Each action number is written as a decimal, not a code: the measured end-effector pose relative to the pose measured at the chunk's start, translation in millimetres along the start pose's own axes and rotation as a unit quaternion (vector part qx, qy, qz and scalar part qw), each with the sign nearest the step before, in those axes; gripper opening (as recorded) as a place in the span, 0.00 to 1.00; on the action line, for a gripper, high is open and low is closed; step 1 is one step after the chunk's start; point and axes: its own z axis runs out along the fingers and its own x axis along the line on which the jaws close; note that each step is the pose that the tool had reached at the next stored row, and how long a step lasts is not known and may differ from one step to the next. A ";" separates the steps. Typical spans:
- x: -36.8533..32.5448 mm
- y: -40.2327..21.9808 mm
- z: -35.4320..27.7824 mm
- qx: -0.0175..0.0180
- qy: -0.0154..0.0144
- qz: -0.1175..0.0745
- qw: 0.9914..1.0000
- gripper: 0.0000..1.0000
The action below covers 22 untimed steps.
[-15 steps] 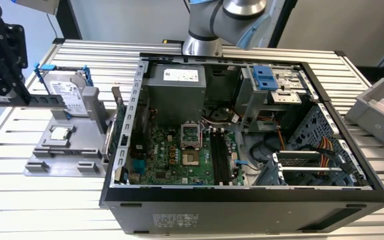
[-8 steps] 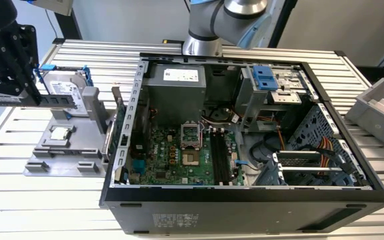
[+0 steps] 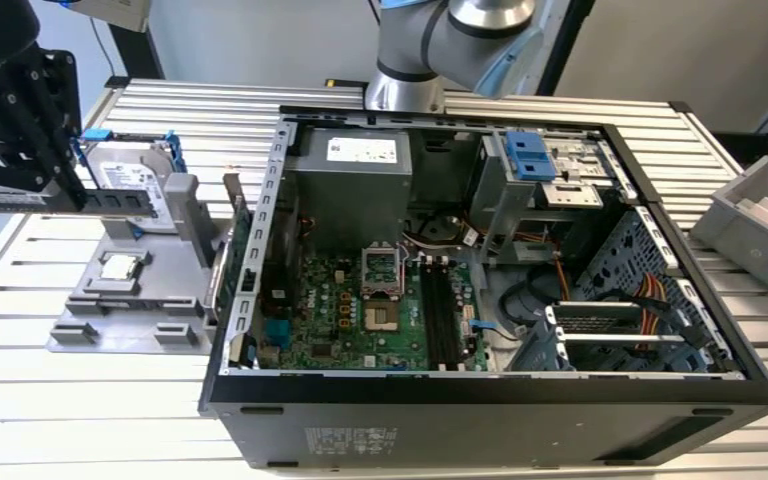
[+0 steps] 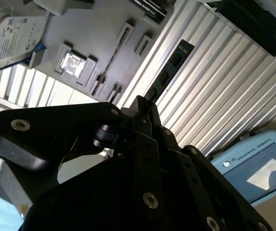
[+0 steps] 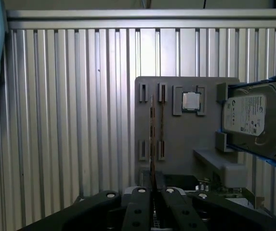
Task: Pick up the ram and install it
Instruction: 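Pick up the ram and move it above insertion slot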
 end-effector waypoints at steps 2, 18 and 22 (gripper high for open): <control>0.0 -0.7 0.0 0.000 0.000 0.000 1.000 0.00; -0.7 -25.2 -0.3 -0.001 0.000 0.000 1.000 0.00; -0.9 -32.3 -0.3 -0.002 0.000 0.000 1.000 0.00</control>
